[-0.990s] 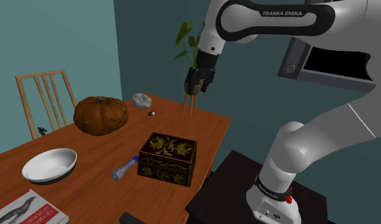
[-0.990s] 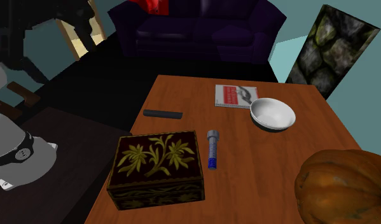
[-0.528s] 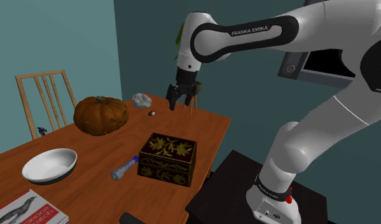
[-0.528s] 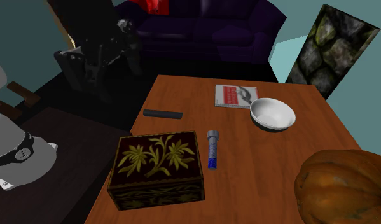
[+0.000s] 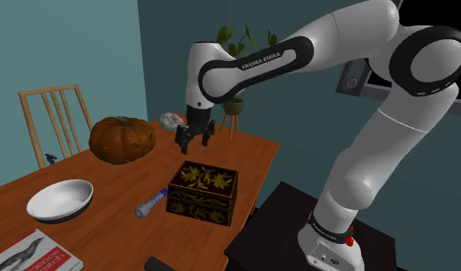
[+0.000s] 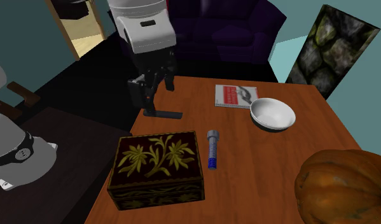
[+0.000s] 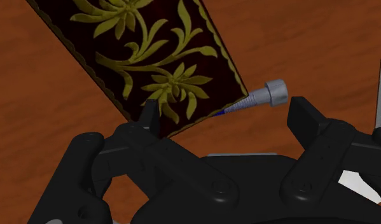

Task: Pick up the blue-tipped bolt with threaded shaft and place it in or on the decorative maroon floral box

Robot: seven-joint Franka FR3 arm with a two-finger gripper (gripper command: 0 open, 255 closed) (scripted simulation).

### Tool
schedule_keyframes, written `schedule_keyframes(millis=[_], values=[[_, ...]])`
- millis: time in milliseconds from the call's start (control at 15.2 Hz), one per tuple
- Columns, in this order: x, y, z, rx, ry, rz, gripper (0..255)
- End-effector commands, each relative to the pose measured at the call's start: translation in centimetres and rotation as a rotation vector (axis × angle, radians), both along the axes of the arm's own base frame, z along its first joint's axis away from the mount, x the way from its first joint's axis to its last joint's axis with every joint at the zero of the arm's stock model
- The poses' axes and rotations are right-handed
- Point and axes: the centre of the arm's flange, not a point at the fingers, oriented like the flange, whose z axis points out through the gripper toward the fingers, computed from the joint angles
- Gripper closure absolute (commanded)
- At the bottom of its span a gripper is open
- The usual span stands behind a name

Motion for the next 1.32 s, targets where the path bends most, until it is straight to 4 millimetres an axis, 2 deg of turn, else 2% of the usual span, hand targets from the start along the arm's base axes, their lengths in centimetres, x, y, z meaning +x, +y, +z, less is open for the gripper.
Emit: schedule_keyframes(millis=[0, 1254], values=[[1.3, 1.4, -2.1, -0.004, 0.011, 0.001, 0], [11.8, 15.2, -21.5, -0.048, 0.118, 0.013, 0]])
